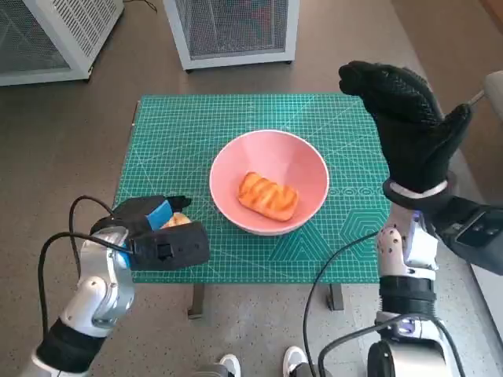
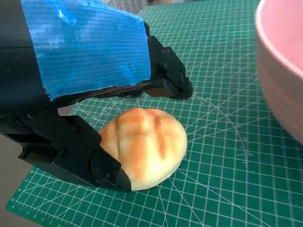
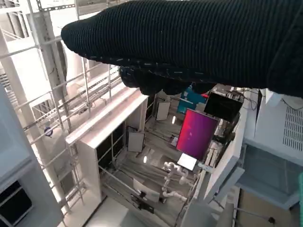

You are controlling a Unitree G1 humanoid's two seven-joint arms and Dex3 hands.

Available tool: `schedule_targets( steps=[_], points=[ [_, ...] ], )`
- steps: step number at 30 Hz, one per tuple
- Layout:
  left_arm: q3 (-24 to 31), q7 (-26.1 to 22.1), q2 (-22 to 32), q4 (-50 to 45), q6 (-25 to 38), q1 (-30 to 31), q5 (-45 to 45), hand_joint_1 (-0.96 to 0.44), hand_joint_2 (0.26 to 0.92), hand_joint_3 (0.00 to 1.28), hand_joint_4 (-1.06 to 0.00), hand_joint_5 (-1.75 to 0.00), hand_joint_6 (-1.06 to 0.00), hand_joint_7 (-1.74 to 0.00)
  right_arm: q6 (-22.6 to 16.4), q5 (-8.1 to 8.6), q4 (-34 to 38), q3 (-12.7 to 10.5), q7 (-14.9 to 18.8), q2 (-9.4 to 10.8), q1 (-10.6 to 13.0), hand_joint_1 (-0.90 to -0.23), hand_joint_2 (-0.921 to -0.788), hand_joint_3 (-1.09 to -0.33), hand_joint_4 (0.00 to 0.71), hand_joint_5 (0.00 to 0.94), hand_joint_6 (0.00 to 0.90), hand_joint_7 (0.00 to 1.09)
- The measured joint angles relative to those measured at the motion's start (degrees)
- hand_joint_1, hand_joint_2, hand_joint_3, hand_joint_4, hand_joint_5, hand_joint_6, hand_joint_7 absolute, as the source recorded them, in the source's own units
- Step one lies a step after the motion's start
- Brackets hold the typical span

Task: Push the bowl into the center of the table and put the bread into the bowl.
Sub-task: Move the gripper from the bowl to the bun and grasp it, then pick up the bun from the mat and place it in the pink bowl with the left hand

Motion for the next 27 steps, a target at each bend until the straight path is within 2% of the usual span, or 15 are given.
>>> schedule_targets(
  steps=[2,4,8,11,20,27],
  points=[
    [0.0,0.7,0.1,0.6,-0.7,-0.1,0.0,0.12,0.838,0.2,-0.69,-1.26,-0.62,-0.9,0.0,-0.02,0.0,0.0,0.0,0.0,0.0,-0.607,-0.921,-0.602,0.248,0.001,0.028,0.58],
    [0.0,1.4,0.2,0.8,-1.7,-0.1,0.0,0.06,0.795,0.28,-0.7,-1.27,-0.65,-0.98,0.0,-0.02,0.0,0.0,0.0,0.0,0.0,-0.607,-0.921,-0.602,0.248,0.001,0.028,0.59],
    [0.4,2.1,0.8,0.7,-3.9,-0.1,-0.3,0.02,0.714,0.42,-0.72,-1.2,-0.65,-1.15,-0.1,-0.03,-0.1,0.0,0.0,0.0,0.0,-0.607,-0.921,-0.602,0.249,0.001,0.026,0.59],
    [1.2,2.3,1.3,0.0,-5.4,0.1,-0.9,0.01,0.7,0.44,-0.73,-1.17,-0.65,-1.2,-0.1,-0.03,-0.1,0.0,0.0,0.0,0.0,-0.607,-0.921,-0.603,0.249,0.001,0.026,0.59],
    [5.9,3.1,2.1,-4.7,-8.5,0.6,-3.8,0.0,0.845,0.14,-0.78,-1.02,-0.68,-1.18,-0.2,-0.01,0.0,0.0,0.0,0.0,0.0,-0.606,-0.921,-0.602,0.25,0.001,0.024,0.59],
    [9.7,3.0,2.2,-9.6,-8.8,0.6,-6.7,0.0,0.87,0.08,-0.8,-0.97,-0.7,-1.17,-0.3,0.02,0.1,0.0,0.0,0.0,0.0,-0.605,-0.921,-0.601,0.25,0.001,0.023,0.59]
  ],
)
